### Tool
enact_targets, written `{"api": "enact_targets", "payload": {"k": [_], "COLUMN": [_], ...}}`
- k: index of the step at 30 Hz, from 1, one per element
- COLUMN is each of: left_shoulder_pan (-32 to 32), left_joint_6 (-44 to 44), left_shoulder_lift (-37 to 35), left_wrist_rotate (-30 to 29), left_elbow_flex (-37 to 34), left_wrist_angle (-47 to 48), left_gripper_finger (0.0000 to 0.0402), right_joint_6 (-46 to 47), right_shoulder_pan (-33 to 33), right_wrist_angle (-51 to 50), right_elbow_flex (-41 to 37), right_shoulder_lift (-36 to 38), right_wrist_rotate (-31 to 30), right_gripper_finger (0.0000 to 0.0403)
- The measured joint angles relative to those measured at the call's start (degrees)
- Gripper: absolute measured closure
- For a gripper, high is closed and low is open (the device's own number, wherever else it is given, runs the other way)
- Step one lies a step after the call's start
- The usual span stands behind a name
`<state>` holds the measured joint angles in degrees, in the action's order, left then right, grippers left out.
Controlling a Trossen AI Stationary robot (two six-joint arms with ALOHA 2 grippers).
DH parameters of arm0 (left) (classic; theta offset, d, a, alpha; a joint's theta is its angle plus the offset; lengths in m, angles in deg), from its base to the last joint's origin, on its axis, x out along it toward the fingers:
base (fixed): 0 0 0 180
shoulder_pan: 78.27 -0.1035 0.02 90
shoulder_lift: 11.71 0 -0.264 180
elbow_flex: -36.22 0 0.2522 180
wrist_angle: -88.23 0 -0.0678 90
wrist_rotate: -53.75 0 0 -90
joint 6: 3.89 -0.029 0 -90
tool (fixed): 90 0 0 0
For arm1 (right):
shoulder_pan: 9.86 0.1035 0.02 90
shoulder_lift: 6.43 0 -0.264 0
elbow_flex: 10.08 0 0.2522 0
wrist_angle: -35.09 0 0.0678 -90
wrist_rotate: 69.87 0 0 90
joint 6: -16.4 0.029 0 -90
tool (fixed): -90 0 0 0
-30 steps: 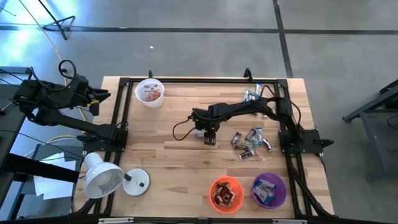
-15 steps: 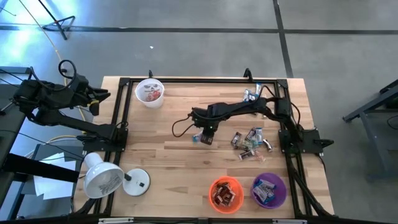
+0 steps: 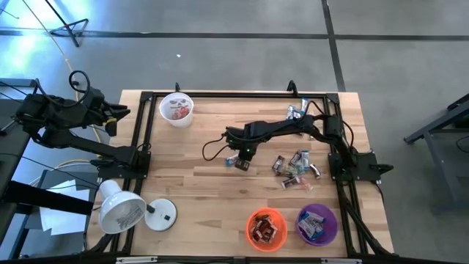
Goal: Organize candy in baskets
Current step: Put the white chocolate into the purple bucket
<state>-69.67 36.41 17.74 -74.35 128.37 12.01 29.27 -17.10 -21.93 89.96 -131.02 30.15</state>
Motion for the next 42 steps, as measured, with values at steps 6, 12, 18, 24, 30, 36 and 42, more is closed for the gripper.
{"api": "enact_targets", "payload": {"k": [6, 12, 18, 24, 30, 36, 42], "left_shoulder_pan": [0.0, 0.0, 0.0, 0.0, 0.0, 0.0, 0.0], "left_joint_6": [0.0, 0.0, 0.0, 0.0, 0.0, 0.0, -1.2], "left_shoulder_lift": [0.0, 0.0, 0.0, 0.0, 0.0, 0.0, 0.0], "left_wrist_rotate": [0.2, 0.3, 0.4, 0.4, 1.3, 1.7, 1.7], "left_elbow_flex": [0.0, 0.0, 0.0, 0.0, 0.0, 0.0, 0.0], "left_wrist_angle": [0.0, 0.0, 0.0, 0.0, 0.0, 0.0, 0.0], "left_gripper_finger": [0.0313, 0.0313, 0.0313, 0.0313, 0.0313, 0.0313, 0.0313], "right_joint_6": [2.3, 4.0, 7.2, 8.2, 11.6, 14.9, 24.9], "right_shoulder_pan": [-0.2, -0.3, -0.1, 0.3, 0.5, 1.9, 5.1], "right_wrist_angle": [-0.4, -1.0, -3.9, -6.8, -9.8, -17.1, -24.5], "right_elbow_flex": [0.0, -0.3, -0.5, -0.4, -0.3, -0.2, -0.2], "right_shoulder_lift": [0.3, 2.7, 5.0, 6.5, 8.4, 13.2, 21.2], "right_wrist_rotate": [0.1, 0.1, 1.0, 0.4, 1.0, 2.8, 3.5], "right_gripper_finger": [0.0402, 0.0403, 0.0403, 0.0403, 0.0403, 0.0403, 0.0403]}}
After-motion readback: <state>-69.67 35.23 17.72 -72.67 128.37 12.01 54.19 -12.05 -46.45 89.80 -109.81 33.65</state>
